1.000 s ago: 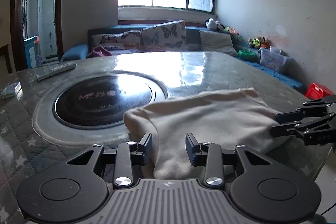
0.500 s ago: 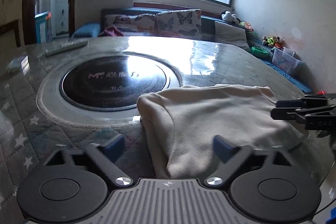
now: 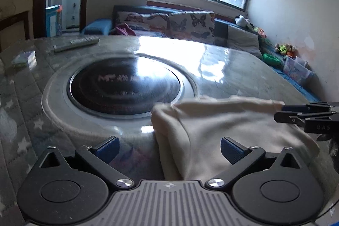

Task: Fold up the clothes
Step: 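Open both grippers wide and position them at the sweatshirt edge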

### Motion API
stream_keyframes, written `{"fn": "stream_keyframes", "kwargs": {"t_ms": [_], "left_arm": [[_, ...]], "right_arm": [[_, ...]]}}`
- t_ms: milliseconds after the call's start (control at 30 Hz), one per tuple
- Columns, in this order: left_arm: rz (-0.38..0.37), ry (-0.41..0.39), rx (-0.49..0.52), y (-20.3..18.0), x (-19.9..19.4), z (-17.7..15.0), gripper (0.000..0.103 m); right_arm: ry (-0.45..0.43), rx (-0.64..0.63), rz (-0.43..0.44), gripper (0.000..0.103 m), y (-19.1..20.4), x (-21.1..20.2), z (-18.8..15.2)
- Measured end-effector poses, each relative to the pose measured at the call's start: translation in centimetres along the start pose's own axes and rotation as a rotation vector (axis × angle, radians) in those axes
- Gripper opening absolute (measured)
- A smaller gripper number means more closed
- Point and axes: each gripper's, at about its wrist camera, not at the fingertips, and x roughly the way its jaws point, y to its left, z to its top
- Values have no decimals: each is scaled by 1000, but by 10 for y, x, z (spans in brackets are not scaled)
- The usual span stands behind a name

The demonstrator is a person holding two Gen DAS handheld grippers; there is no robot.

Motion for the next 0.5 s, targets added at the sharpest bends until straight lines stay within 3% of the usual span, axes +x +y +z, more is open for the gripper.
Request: {"fn": "stream_keyframes", "kwargs": {"t_ms": [367, 433, 500], "left_arm": [[128, 20, -32, -1, 29, 21, 103], [153, 26, -18, -3, 35, 23, 103], [182, 33, -2, -5, 42, 24, 103]], "right_arm": [[32, 18, -24, 50, -5, 27, 5], [34, 17, -25, 61, -5, 28, 5], [37, 15, -26, 61, -4, 30, 4]]}}
